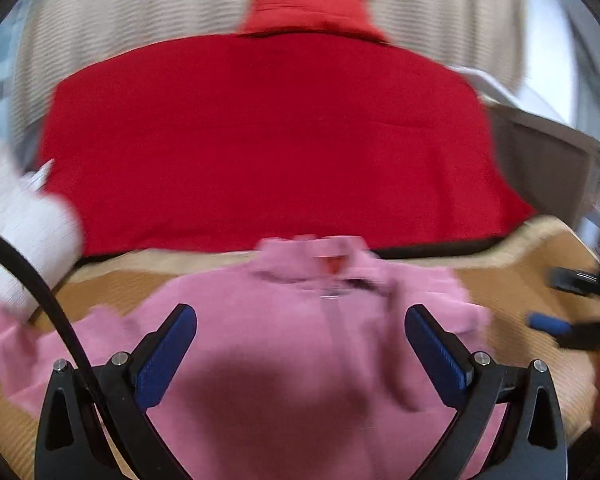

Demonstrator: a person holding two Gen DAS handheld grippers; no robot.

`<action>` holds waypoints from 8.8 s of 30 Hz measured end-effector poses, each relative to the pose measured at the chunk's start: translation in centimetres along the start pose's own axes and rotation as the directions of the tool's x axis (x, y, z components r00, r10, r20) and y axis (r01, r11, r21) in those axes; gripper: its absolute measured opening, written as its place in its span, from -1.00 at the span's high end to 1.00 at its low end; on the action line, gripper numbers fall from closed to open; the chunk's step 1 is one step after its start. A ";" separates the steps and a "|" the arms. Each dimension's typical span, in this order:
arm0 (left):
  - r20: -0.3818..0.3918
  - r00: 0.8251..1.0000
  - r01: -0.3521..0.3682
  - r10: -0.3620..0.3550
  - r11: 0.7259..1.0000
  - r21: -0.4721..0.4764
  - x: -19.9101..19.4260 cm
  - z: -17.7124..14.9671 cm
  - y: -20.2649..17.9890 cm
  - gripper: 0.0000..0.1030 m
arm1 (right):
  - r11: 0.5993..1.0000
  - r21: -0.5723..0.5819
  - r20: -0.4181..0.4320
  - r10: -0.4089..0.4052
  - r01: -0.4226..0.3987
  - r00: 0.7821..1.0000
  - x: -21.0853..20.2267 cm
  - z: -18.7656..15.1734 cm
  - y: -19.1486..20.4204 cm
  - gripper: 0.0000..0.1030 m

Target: Fold large clothes

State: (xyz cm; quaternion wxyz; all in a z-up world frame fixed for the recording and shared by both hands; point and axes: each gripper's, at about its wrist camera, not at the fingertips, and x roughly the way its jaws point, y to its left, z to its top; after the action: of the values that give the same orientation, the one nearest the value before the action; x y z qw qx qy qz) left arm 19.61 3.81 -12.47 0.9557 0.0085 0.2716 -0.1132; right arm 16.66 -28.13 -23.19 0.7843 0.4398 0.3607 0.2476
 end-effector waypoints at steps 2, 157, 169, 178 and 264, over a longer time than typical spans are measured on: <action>-0.026 0.999 0.033 -0.031 0.997 0.073 1.1 0.5 -3.5 -1.00 | 0.995 0.098 0.014 0.011 -0.012 1.000 -0.2 0.9 -2.5 -0.07; -0.311 0.950 -0.050 -0.006 0.984 -0.169 -8.5 -13.9 13.7 -0.54 | 0.875 -0.436 -0.130 -0.293 0.211 0.947 -0.5 -7.0 1.6 -0.06; -0.527 0.837 -0.055 -0.148 0.935 -0.349 -12.8 -24.8 14.1 -0.54 | 0.884 -0.394 -0.302 -0.383 0.252 0.873 -8.6 -16.2 -3.1 -0.27; -0.596 0.777 -0.100 -0.204 0.895 -0.435 -10.4 -27.4 14.9 -0.54 | 0.848 -0.354 -0.377 -0.515 0.394 0.770 -7.0 -18.9 -6.8 -0.27; -0.106 0.959 0.135 -0.263 0.752 -0.645 1.2 -5.3 24.8 0.78 | 0.990 -0.014 0.006 -0.142 0.142 0.990 4.4 11.7 -1.5 0.82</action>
State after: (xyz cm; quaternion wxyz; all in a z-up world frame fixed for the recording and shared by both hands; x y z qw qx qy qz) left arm 23.36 28.12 -18.78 0.8548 -0.3307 0.3828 -0.1158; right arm 28.66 -31.70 -21.90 0.8039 0.4080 0.3873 0.1928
